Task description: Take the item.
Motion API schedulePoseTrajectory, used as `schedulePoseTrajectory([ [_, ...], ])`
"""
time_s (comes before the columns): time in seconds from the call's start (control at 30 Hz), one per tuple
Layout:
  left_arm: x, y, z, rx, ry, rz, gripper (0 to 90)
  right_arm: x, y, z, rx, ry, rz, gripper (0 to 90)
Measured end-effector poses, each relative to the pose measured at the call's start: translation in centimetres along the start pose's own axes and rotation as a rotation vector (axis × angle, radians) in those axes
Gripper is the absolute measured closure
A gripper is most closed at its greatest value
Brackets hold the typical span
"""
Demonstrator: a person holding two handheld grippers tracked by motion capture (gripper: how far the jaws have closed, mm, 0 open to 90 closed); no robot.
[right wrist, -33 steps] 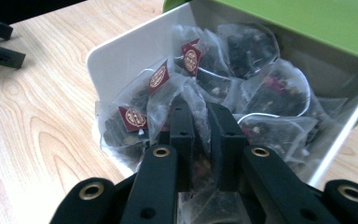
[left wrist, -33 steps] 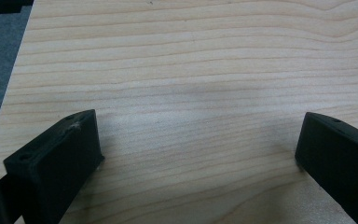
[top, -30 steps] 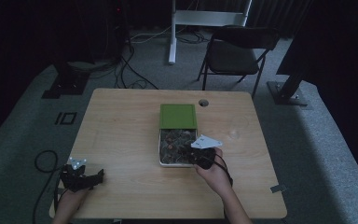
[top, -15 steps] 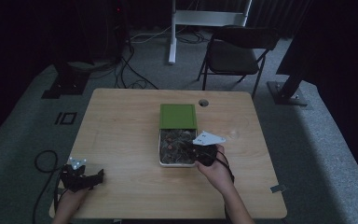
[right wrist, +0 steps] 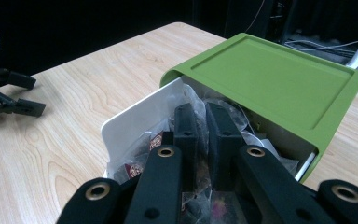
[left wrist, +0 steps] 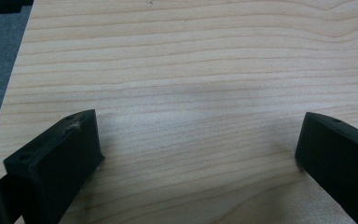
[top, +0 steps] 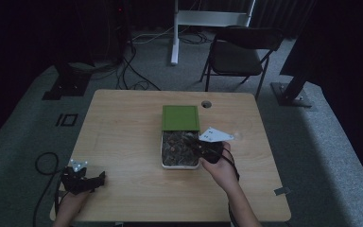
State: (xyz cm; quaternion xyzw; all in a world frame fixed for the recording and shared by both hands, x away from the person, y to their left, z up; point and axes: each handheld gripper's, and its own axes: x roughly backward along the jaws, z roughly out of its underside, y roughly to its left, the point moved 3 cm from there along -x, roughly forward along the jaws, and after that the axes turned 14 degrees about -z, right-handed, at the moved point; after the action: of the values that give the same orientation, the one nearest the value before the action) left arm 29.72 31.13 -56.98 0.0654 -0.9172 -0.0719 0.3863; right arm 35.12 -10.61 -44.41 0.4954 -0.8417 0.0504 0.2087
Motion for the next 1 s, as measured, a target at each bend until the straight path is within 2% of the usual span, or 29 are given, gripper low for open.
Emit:
schedulePoseTrajectory([
  [0.7,0.0,0.0,0.0,-0.001,0.002,0.0,0.5,2.0,-1.3,-1.0,-0.034,-0.061,0.025,84.8],
  [1.0,0.0,0.0,0.0,-0.001,0.002,0.0,0.5,3.9,-2.6,-1.1,-0.038,-0.084,0.069,85.0],
])
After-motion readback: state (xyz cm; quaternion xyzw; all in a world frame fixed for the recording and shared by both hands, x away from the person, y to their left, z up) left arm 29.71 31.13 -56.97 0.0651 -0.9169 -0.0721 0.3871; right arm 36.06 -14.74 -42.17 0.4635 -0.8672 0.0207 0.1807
